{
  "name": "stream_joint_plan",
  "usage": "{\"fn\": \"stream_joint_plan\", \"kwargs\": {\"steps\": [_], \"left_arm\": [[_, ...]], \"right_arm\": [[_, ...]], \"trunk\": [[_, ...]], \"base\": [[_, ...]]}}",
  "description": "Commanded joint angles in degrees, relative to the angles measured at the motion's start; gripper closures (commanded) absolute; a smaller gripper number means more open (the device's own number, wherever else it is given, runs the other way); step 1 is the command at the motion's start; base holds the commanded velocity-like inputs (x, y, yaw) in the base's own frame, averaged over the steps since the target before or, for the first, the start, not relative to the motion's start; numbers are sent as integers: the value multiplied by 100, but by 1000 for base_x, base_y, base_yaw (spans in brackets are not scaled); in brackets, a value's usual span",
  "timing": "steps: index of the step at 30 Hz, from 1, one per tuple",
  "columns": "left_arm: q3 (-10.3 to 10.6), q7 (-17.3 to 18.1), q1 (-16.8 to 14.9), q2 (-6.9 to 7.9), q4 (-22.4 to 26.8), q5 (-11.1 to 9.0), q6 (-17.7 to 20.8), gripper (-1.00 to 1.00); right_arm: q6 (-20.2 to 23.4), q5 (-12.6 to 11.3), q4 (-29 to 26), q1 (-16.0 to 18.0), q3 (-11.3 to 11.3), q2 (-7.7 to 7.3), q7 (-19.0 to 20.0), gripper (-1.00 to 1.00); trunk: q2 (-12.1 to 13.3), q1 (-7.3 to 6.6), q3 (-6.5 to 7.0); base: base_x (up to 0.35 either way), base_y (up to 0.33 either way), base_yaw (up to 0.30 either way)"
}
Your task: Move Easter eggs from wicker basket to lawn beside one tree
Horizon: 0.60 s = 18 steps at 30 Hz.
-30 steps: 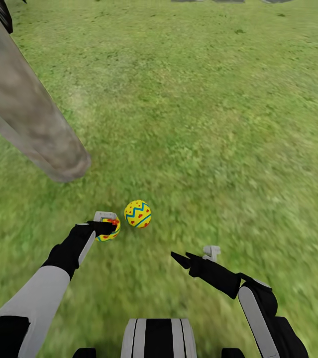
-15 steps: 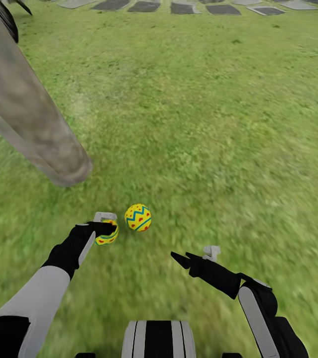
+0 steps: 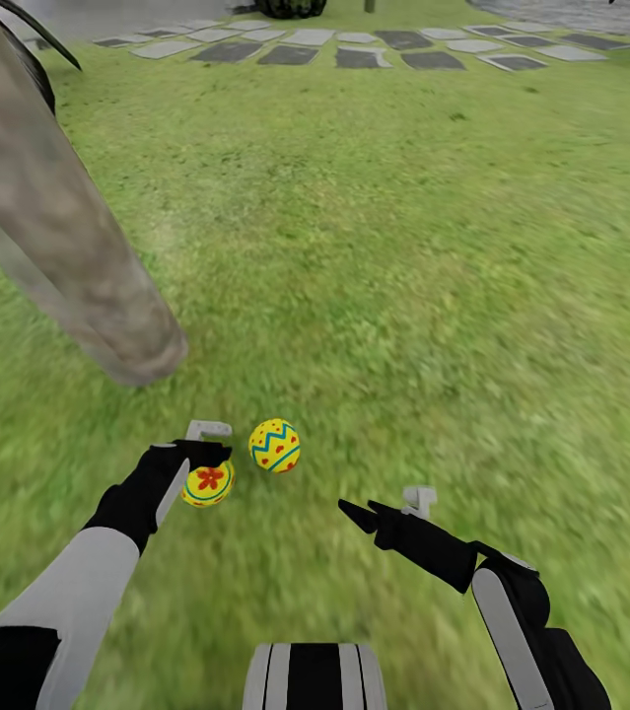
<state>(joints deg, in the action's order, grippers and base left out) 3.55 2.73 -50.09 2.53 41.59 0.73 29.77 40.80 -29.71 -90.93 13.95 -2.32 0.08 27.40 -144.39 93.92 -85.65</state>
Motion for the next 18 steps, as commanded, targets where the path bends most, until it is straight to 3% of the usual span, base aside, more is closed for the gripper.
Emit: {"fn": "stream_joint_plan", "kwargs": {"steps": [1, 5, 18], "left_arm": [[15, 14, -1, 4, 8, 11, 29, -100], [8, 12, -1, 6, 57, 10, 53, -100], [-19, 8, -1, 7, 74, 8, 502, -100]], "right_arm": [[33, -17, -2, 2, 4, 1, 2, -100], [33, -17, -2, 2, 4, 1, 2, -100], [33, -17, -3, 2, 4, 1, 2, -100]], "trunk": [[0, -3, 19], [2, -6, 41], [19, -39, 329]], "base": [[0, 0, 0], [0, 0, 0], [0, 0, 0]]}}
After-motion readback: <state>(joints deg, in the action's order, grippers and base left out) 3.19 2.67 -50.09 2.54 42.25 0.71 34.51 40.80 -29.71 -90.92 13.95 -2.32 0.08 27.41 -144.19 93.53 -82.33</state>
